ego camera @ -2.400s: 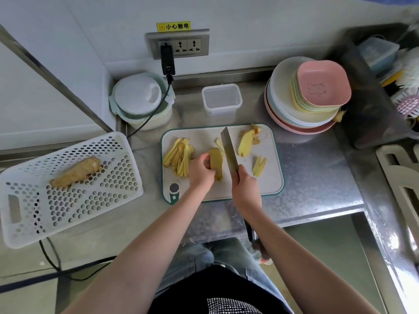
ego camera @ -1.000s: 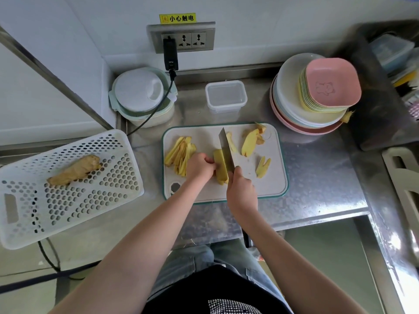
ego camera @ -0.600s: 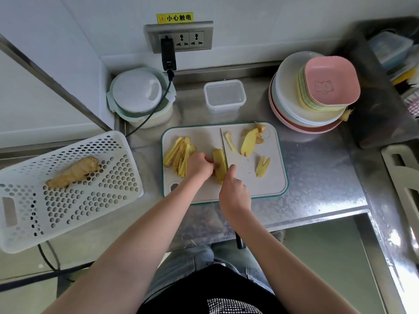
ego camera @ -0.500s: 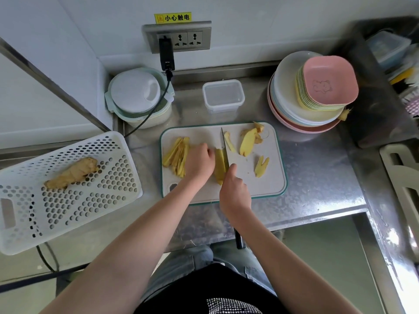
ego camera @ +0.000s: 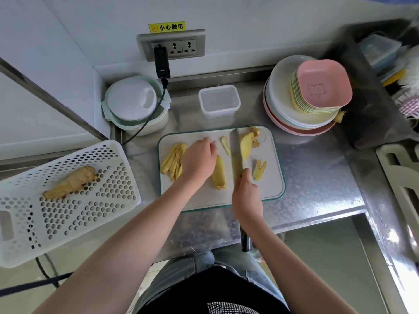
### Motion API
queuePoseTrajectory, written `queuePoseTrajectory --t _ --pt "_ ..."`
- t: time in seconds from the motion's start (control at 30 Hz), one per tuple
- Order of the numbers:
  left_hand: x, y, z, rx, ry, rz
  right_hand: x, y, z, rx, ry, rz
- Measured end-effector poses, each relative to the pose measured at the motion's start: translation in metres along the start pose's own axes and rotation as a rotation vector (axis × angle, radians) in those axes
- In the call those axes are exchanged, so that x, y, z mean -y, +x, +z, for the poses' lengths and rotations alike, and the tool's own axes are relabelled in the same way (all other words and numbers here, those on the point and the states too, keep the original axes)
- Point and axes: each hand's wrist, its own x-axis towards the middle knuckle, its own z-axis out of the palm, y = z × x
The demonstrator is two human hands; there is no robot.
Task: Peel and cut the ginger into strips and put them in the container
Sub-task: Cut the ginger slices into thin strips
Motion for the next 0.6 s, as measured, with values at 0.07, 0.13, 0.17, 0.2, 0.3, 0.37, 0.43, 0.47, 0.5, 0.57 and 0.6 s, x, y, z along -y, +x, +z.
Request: queuePoseTrajectory --t 0.07,0.13,0.17,0.2,0.3,0.37,0.43,0.47,0.5,0.57,0.6 --pt "-0.01 0.006 0.006 0.032 -0.032 0.074 -0.008 0.002 -0.007 -0.076 0.081 0.039" --pt "-0.028 0.013 0.022 0.163 -0.063 0.133 -0.016 0.007 -0.013 -0.111 0.107 0.076" --pt "-0.037 0.017 0.032 0.233 -0.05 0.143 -0.019 0.011 -0.015 -0.117 0.106 0.084" --pt "-0.045 0.021 0.041 0.281 -0.029 0.129 -0.021 0.014 -0.016 -0.117 0.098 0.087" --pt "-0.057 0.03 0.061 0.262 -0.018 0.001 -0.027 0.017 -0.021 -0.113 0.073 0.089" --pt "-0.057 0.036 0.068 0.252 -0.05 -0.075 -0.031 0.016 -0.023 -0.122 0.089 0.089" --pt "-0.056 0.042 0.07 0.268 -0.088 -0.151 -0.031 0.014 -0.026 -0.138 0.115 0.103" --pt "-0.056 0.043 0.07 0.28 -0.109 -0.172 -0.032 0.014 -0.027 -0.145 0.119 0.113" --pt "-0.058 0.044 0.07 0.28 -0.117 -0.169 -0.033 0.013 -0.028 -0.146 0.119 0.122" --pt "-0.064 0.041 0.068 0.27 -0.126 -0.144 -0.035 0.012 -0.029 -0.137 0.128 0.135" --pt "-0.067 0.04 0.068 0.276 -0.142 -0.15 -0.036 0.011 -0.031 -0.134 0.131 0.134"
